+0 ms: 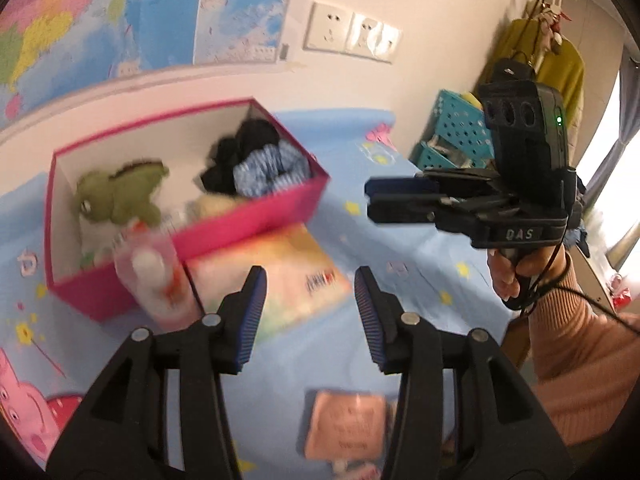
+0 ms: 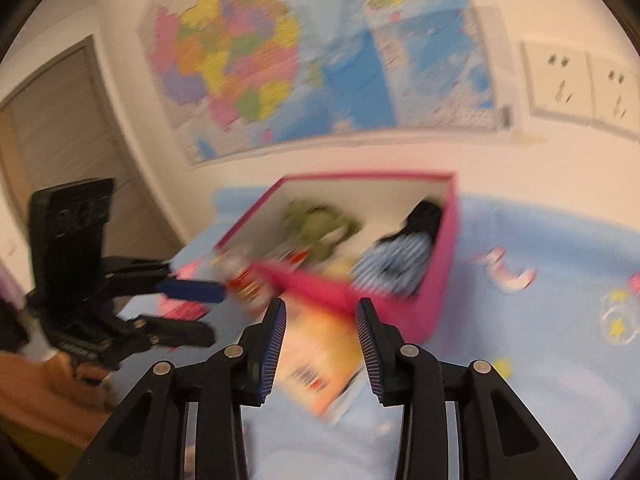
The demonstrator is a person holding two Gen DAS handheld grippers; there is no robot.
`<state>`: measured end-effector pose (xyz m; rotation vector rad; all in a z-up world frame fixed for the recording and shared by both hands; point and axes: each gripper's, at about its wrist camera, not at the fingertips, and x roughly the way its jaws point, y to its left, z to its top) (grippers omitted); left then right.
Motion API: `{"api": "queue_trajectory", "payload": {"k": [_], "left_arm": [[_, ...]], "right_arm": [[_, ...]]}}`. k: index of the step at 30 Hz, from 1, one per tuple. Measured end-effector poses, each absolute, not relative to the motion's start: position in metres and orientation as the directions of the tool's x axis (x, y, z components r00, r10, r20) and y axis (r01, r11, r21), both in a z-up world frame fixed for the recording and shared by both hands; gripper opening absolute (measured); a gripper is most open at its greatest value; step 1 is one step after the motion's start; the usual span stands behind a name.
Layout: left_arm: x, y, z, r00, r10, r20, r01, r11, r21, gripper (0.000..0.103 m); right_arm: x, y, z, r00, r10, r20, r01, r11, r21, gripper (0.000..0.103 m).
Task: Organize soft objects
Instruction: 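Move the right tool to the pink sachet and grasp it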
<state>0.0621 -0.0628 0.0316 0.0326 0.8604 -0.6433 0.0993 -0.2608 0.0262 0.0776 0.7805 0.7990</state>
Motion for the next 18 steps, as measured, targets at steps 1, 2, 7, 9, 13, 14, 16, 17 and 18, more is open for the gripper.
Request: {"api": "queue_trajectory", "payload": {"k": [1, 2, 7, 9, 13, 14, 16, 17, 18], "left_arm": [[0.056, -0.062, 0.028, 0.468, -0.513, -0.72, 0.539, 0.811, -0.228, 0.047], [0.051, -0.06, 0.023, 0.459, -0.507, -0.73, 0.538, 0.812, -0.226, 0.047], [0.029, -0.046, -0.006, 0.41, -0.479, -0.777, 0.496, 0.831, -0.251, 0.047], [0.022, -0.039, -0.018, 0.384, -0.479, -0.789, 0.47, 0.837, -0.279, 0.047], [0.01, -0.029, -0.037, 0.345, -0.48, -0.806, 0.431, 0.844, -0.319, 0.047], [0.008, -0.027, -0.041, 0.331, -0.487, -0.809, 0.424, 0.842, -0.334, 0.047], [0.003, -0.025, -0.049, 0.31, -0.489, -0.815, 0.414, 0.842, -0.347, 0.047], [0.0, -0.025, -0.052, 0.302, -0.487, -0.82, 0.41, 0.843, -0.35, 0.047], [-0.002, -0.026, -0.055, 0.29, -0.486, -0.824, 0.407, 0.842, -0.353, 0.047]], "right_arm": [[0.093, -0.256, 0.02, 0.402, 0.676, -0.617, -0.628, 0.694, 0.352, 0.037], [0.087, -0.249, 0.014, 0.38, 0.673, -0.635, -0.638, 0.688, 0.347, 0.037], [0.063, -0.218, -0.025, 0.218, 0.658, -0.72, -0.682, 0.631, 0.37, 0.038], [0.057, -0.208, -0.04, 0.166, 0.644, -0.746, -0.688, 0.618, 0.38, 0.038], [0.046, -0.198, -0.065, 0.093, 0.62, -0.779, -0.677, 0.613, 0.408, 0.038], [0.044, -0.197, -0.069, 0.081, 0.62, -0.781, -0.672, 0.612, 0.416, 0.038], [0.042, -0.196, -0.072, 0.074, 0.621, -0.78, -0.667, 0.612, 0.424, 0.038], [0.04, -0.195, -0.073, 0.073, 0.623, -0.779, -0.665, 0.612, 0.427, 0.038], [0.039, -0.194, -0.074, 0.071, 0.624, -0.778, -0.665, 0.611, 0.429, 0.038]]}}
